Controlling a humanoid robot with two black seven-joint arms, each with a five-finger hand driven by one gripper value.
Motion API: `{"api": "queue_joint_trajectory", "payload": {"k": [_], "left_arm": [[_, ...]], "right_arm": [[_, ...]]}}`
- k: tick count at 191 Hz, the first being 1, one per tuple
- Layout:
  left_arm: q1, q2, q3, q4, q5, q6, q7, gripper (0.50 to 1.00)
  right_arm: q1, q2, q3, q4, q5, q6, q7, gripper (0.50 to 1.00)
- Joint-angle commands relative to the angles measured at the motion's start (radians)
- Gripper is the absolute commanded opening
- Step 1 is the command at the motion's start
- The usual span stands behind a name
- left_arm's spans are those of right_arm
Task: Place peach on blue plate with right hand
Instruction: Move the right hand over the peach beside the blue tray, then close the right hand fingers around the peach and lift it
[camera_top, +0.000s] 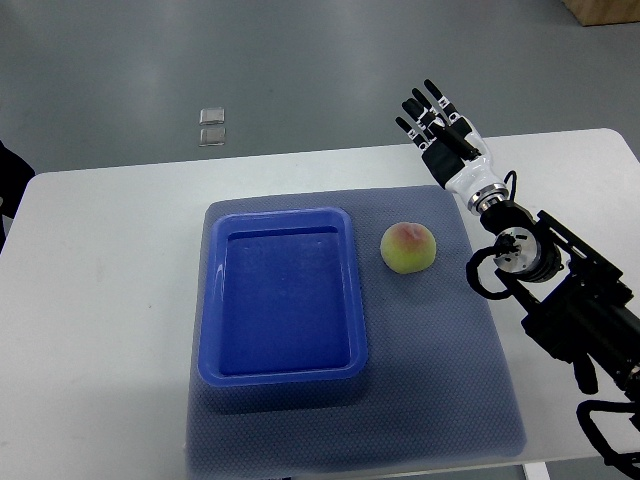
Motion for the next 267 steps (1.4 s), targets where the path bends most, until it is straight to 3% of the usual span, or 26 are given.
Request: {"api": "queue_joint_trajectory", "payload": {"k": [1, 54, 105, 106, 114, 124, 125, 126, 135, 144, 145, 151, 165, 175, 176, 197, 226, 267], "left_arm": [[0.000, 0.000, 0.000, 0.000, -0.001, 0.000, -0.001, 1.000], [-0.002, 0.000, -0.001, -0.002, -0.001, -0.002, -0.001, 1.000], [-0.002, 0.000, 0.002, -0.009, 0.000, -0.005, -0.001, 1.000], [-0.002, 0.000, 0.002, -0.014, 0.002, -0.006, -0.001, 1.000], [-0.002, 0.000, 0.003, -0.017, 0.002, -0.011, -0.001, 1.000], [-0.002, 0.000, 0.003, -0.017, 0.002, -0.011, -0.001, 1.000], [-0.002, 0.000, 0.003, -0.018, 0.003, -0.014, -0.001, 1.000], [-0.002, 0.000, 0.003, -0.018, 0.003, -0.014, -0.001, 1.000], [-0.002, 0.000, 0.003, -0.018, 0.003, -0.014, -0.001, 1.000], [-0.002, 0.000, 0.003, -0.018, 0.003, -0.014, -0.001, 1.000], [-0.002, 0.000, 0.003, -0.020, 0.005, -0.015, -0.001, 1.000], [-0.002, 0.000, 0.003, -0.020, 0.007, -0.015, -0.001, 1.000], [-0.002, 0.000, 0.003, -0.021, 0.005, -0.014, -0.001, 1.000], [-0.002, 0.000, 0.003, -0.021, 0.005, -0.014, -0.001, 1.000], [-0.002, 0.000, 0.003, -0.021, 0.005, -0.014, -0.001, 1.000], [-0.002, 0.000, 0.003, -0.023, 0.005, -0.015, -0.001, 1.000], [-0.002, 0.000, 0.003, -0.028, 0.003, -0.014, -0.001, 1.000], [-0.002, 0.000, 0.003, -0.029, 0.003, -0.015, -0.001, 1.000]], "right_arm": [[0.001, 0.000, 0.001, -0.003, 0.000, -0.001, 0.001, 0.930], [0.009, 0.000, -0.005, -0.002, -0.011, 0.005, -0.001, 0.930], [0.201, -0.173, -0.341, 0.011, -0.344, 0.027, -0.010, 0.930], [0.286, -0.226, -0.502, 0.012, -0.408, 0.039, -0.013, 0.930], [0.365, -0.265, -0.660, 0.012, -0.444, 0.045, -0.018, 0.930], [0.365, -0.265, -0.660, 0.012, -0.444, 0.045, -0.018, 0.930], [0.479, -0.297, -0.859, 0.012, -0.470, 0.047, -0.018, 0.930], [0.507, -0.302, -0.915, 0.014, -0.473, 0.047, -0.018, 0.930], [0.607, -0.310, -1.088, 0.023, -0.485, 0.050, -0.018, 0.930], [0.607, -0.310, -1.088, 0.023, -0.485, 0.050, -0.018, 0.930], [0.726, -0.311, -1.269, 0.043, -0.490, 0.062, -0.018, 0.932], [0.805, -0.310, -1.372, 0.058, -0.490, 0.077, -0.018, 0.930], [0.955, -0.291, -1.541, 0.099, -0.488, 0.128, -0.022, 0.932], [0.956, -0.291, -1.541, 0.100, -0.488, 0.128, -0.022, 0.932], [1.036, -0.278, -1.620, 0.136, -0.488, 0.173, -0.045, 0.930], [1.166, -0.199, -1.746, 0.190, -0.487, 0.248, -0.137, 0.932], [1.186, -0.140, -1.803, 0.193, -0.477, 0.252, -0.203, 0.930], [1.112, -0.136, -1.806, 0.182, -0.477, 0.229, -0.206, 0.930]]}}
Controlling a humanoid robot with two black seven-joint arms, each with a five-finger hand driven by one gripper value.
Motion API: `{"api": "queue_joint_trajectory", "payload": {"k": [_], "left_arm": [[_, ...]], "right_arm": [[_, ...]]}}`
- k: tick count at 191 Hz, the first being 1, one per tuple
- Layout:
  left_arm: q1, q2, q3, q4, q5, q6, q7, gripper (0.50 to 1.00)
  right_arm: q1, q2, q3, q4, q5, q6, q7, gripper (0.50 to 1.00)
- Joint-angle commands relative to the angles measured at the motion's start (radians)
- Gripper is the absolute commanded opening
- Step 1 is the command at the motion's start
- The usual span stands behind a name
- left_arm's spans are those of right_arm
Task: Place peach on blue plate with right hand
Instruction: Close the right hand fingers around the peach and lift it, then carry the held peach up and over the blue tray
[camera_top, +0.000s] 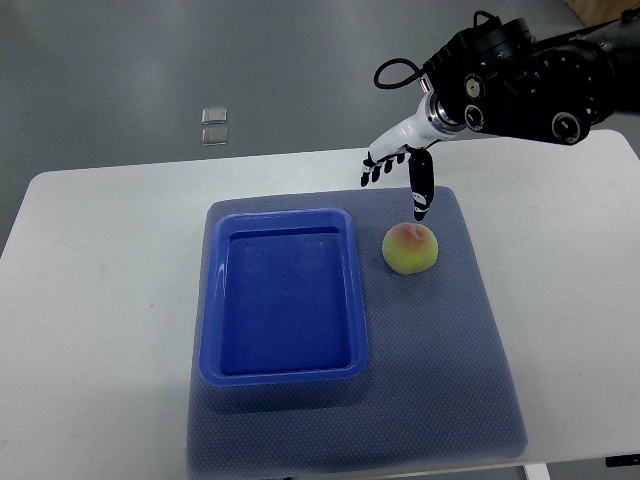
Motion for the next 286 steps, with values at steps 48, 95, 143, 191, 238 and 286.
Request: {"api": "queue_joint_trajectory", "payload": {"k": [48, 95, 143, 191, 238, 286], "left_arm": [[0.000, 0.000, 0.000, 0.001, -0.001, -0.001, 0.000, 1.000], [0.000, 0.000, 0.000, 0.001, -0.001, -0.001, 0.000, 1.000], [0.000, 0.000, 0.000, 0.001, -0.001, -0.001, 0.000, 1.000], [0.000, 0.000, 0.000, 0.001, -0.001, -0.001, 0.000, 1.000], [0.000, 0.000, 0.000, 0.006, -0.002, 0.001, 0.000, 1.000], [0.000, 0.000, -0.003, 0.010, -0.002, -0.001, 0.000, 1.000]], "right_arm": [[-0.144, -0.007, 0.006, -0.043, 0.000, -0.070, -0.001, 0.930], [-0.203, -0.014, 0.011, -0.049, -0.005, -0.108, -0.001, 0.930], [-0.252, -0.012, 0.017, -0.060, -0.008, -0.145, 0.006, 0.926], [-0.281, -0.012, 0.017, -0.060, -0.012, -0.202, 0.019, 0.572], [-0.244, -0.058, 0.018, -0.049, -0.006, -0.186, 0.018, 0.500], [0.138, -0.270, 0.118, 0.133, 0.000, -0.009, 0.019, 0.500]]}}
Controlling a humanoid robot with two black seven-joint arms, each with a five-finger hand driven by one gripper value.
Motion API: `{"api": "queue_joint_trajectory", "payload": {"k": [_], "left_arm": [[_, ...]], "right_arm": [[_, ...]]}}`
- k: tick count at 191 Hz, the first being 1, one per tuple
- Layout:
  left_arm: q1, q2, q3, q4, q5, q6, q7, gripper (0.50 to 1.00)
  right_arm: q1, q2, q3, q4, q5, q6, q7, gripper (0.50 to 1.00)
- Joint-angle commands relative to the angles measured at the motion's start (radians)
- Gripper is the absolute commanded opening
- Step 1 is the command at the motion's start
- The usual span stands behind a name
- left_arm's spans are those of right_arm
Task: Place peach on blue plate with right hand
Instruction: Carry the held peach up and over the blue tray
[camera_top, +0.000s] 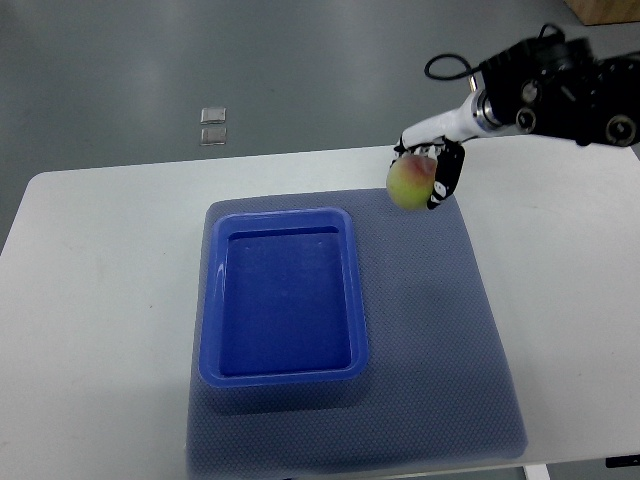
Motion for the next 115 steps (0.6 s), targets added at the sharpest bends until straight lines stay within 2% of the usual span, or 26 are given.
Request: {"api": "queue_joint_trajectory", "payload": {"k": [1, 5, 23, 62, 64, 80, 108, 115], "left_arm": [[0.000, 0.000, 0.000, 0.000, 0.000, -0.001, 0.000, 1.000], [0.000, 0.000, 0.000, 0.000, 0.000, -0.001, 0.000, 1.000], [0.000, 0.000, 0.000, 0.000, 0.000, 0.000, 0.000, 1.000], [0.000, 0.000, 0.001, -0.003, 0.000, -0.001, 0.000, 1.000], [0.000, 0.000, 0.003, -0.004, 0.000, -0.001, 0.000, 1.000], [0.000, 0.000, 0.003, -0.003, 0.000, 0.000, 0.000, 1.000], [0.000, 0.000, 0.001, 0.002, 0.000, -0.001, 0.000, 1.000], [0.000, 0.000, 0.001, 0.002, 0.000, -0.001, 0.000, 1.000]], "right_arm": [[0.095, -0.058, 0.029, 0.044, 0.001, 0.055, 0.000, 0.500], [0.168, -0.095, 0.034, 0.066, -0.001, 0.101, 0.000, 0.500], [0.223, -0.113, 0.034, 0.079, -0.001, 0.126, -0.002, 0.500], [0.233, -0.084, 0.041, 0.089, 0.002, 0.105, -0.002, 0.500], [0.231, -0.038, 0.043, 0.089, 0.013, 0.077, 0.000, 0.500], [0.222, 0.035, 0.043, 0.080, 0.077, 0.020, -0.002, 0.500], [0.162, 0.225, 0.043, 0.027, 0.176, -0.032, -0.002, 0.500], [0.162, 0.226, 0.043, 0.027, 0.176, -0.032, -0.002, 0.500]]}}
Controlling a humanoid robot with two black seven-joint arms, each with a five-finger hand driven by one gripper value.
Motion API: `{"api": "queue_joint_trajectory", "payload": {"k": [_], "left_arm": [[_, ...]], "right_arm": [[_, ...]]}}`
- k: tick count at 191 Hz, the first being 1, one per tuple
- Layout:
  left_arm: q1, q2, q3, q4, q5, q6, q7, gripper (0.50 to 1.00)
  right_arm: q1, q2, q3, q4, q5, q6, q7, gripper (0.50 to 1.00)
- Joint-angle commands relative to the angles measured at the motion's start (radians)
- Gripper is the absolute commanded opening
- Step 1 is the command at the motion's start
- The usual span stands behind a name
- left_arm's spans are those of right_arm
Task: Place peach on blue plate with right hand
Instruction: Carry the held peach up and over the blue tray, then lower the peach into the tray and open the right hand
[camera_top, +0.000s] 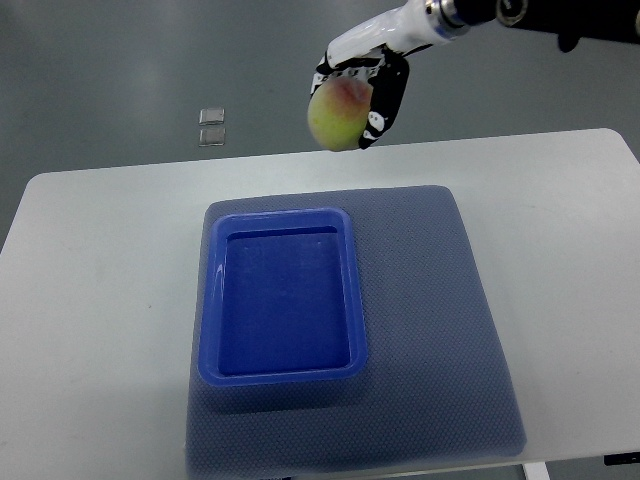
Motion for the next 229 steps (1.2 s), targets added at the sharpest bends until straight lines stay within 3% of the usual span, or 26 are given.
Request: {"api": "queue_joint_trajectory", "payload": {"k": [1, 2, 3, 16, 28, 31, 44, 45, 61, 122, 190, 228, 229], "left_arm": [[0.000, 0.000, -0.001, 0.002, 0.000, 0.000, 0.000, 1.000], [0.000, 0.000, -0.001, 0.002, 0.000, 0.000, 0.000, 1.000], [0.000, 0.000, -0.001, 0.002, 0.000, 0.001, 0.000, 1.000], [0.000, 0.000, 0.001, -0.001, 0.000, 0.001, 0.000, 1.000], [0.000, 0.000, -0.001, -0.001, 0.000, 0.001, 0.000, 1.000], [0.000, 0.000, -0.001, -0.007, 0.000, 0.001, 0.000, 1.000], [0.000, 0.000, 0.001, -0.009, 0.000, 0.001, 0.000, 1.000], [0.000, 0.000, 0.001, -0.010, 0.002, 0.000, 0.000, 1.000], [0.000, 0.000, 0.001, -0.010, 0.002, 0.000, 0.000, 1.000], [0.000, 0.000, 0.002, -0.016, 0.005, 0.000, 0.001, 1.000], [0.000, 0.000, 0.002, -0.015, 0.003, 0.000, 0.003, 1.000], [0.000, 0.000, 0.002, -0.016, 0.005, 0.000, 0.003, 1.000], [0.000, 0.000, 0.002, -0.016, 0.005, 0.000, 0.003, 1.000]], "right_arm": [[-0.033, 0.090, 0.000, -0.032, 0.037, -0.025, 0.000, 0.500], [-0.033, 0.090, 0.000, -0.032, 0.037, -0.025, 0.000, 0.500], [-0.075, 0.172, 0.000, -0.078, 0.042, -0.044, 0.000, 0.500], [-0.139, 0.263, 0.000, -0.146, 0.044, -0.051, 0.000, 0.500], [-0.149, 0.263, 0.000, -0.157, 0.044, -0.051, 0.000, 0.500], [-0.215, 0.263, 0.000, -0.221, 0.044, -0.053, 0.000, 0.500], [-0.226, 0.263, 0.000, -0.230, 0.044, -0.054, 0.000, 0.500], [-0.279, 0.263, 0.000, -0.276, 0.044, -0.059, 0.000, 0.500], [-0.353, 0.263, -0.002, -0.331, 0.039, -0.068, 0.000, 0.500], [-0.508, 0.263, 0.087, -0.318, 0.031, -0.084, 0.010, 0.515], [-0.568, 0.263, 0.135, -0.293, 0.022, -0.097, 0.027, 0.521], [-0.604, 0.263, 0.136, -0.287, -0.003, -0.125, 0.030, 0.552], [-0.614, 0.263, 0.136, -0.287, -0.004, -0.127, 0.030, 0.578]]}}
